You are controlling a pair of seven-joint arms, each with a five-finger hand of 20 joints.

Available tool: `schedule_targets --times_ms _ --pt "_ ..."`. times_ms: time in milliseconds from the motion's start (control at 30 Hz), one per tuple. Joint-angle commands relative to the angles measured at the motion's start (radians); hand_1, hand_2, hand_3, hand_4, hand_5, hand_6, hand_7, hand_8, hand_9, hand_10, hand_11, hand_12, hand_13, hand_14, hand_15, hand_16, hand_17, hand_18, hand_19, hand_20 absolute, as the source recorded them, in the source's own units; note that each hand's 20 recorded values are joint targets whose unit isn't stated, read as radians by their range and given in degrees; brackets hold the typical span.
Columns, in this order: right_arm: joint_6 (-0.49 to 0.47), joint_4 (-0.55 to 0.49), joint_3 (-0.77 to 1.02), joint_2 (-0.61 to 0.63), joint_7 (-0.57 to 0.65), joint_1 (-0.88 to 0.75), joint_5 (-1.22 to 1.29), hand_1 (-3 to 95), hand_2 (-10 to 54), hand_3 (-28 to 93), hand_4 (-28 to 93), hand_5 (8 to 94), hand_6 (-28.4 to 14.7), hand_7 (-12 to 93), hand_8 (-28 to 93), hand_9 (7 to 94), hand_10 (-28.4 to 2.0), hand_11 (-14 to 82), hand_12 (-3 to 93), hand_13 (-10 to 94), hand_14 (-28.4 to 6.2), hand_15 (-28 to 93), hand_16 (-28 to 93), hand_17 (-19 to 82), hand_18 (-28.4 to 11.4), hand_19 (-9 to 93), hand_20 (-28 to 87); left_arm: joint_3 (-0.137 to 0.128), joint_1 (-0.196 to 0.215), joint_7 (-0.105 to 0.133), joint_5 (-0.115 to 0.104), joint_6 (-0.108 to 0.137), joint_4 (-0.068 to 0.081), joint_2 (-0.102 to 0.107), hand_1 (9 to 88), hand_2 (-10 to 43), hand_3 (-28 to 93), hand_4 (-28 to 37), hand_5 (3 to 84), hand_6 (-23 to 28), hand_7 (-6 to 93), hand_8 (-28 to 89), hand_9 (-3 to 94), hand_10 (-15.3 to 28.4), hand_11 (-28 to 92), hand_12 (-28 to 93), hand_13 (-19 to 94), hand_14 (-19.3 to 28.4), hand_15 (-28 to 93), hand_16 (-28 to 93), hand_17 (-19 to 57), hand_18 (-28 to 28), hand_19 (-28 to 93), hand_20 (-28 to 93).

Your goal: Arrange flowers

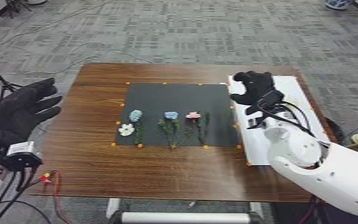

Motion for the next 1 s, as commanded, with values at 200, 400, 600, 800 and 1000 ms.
schedule_targets --times_ms 200,400,600,800,1000 --pt "-0.255 -0.037 -0.123 -0.178 -0.042 0.174 0.028 29.0 -9.5 82 -28 50.1 -1.9 27 -14 53.1 -11.4 32.2 24.2 52 -10.8 84 29 26 -21.3 83 59 0.012 -0.021 -0.020 -0.003 -0.009 0.002 0.018 25.0 -1.7 70 -26.4 28.2 3.0 21.7 -10 20.1 10.5 27 20 11 13.7 49 -5 -9.8 19.6 41 12" --pt "-0.306 -0.037 -0.165 -0.174 -0.056 0.201 0.018 29.3 -9.5 82 -28 52.7 -1.3 28 -14 55.3 -11.0 32.7 24.4 53 -10.6 84 30 27 -21.5 83 59 0.015 -0.027 -0.020 -0.004 -0.008 0.004 0.024 25.0 -1.7 70 -26.4 28.2 2.9 21.8 -10 20.1 10.6 27 20 11 13.8 49 -5 -9.8 19.6 41 12" --pt "-0.347 -0.022 -0.211 -0.166 -0.068 0.233 0.015 29.6 -9.5 81 -28 55.0 -0.6 28 -14 57.3 -10.7 33.4 24.7 53 -10.5 84 31 27 -21.4 83 59 0.011 -0.024 -0.021 -0.003 -0.005 0.003 0.028 25.1 -1.6 70 -26.4 28.2 2.9 21.8 -10 20.1 10.6 27 20 11 13.9 49 -5 -9.8 19.7 41 12" --pt "-0.340 0.003 -0.274 -0.182 -0.049 0.266 -0.001 29.7 -9.5 81 -28 56.3 -0.2 29 -14 58.5 -10.5 33.7 24.7 54 -10.4 84 31 28 -21.5 84 59 0.016 -0.027 -0.021 -0.004 -0.006 0.006 0.031 25.0 -1.6 70 -26.4 28.2 3.0 21.6 -10 20.1 10.6 27 20 11 13.8 49 -5 -9.8 19.6 41 12" --pt "-0.287 0.052 -0.374 -0.209 -0.018 0.317 -0.042 30.6 -9.5 82 -28 56.9 0.2 30 -14 59.7 -10.2 35.5 25.5 56 -9.8 84 32 29 -21.2 85 59 0.025 -0.038 -0.023 -0.004 -0.015 0.011 0.036 25.0 -1.6 70 -26.4 28.2 3.0 21.6 -10 20.1 10.5 27 20 11 13.8 49 -5 -9.8 19.6 41 12"
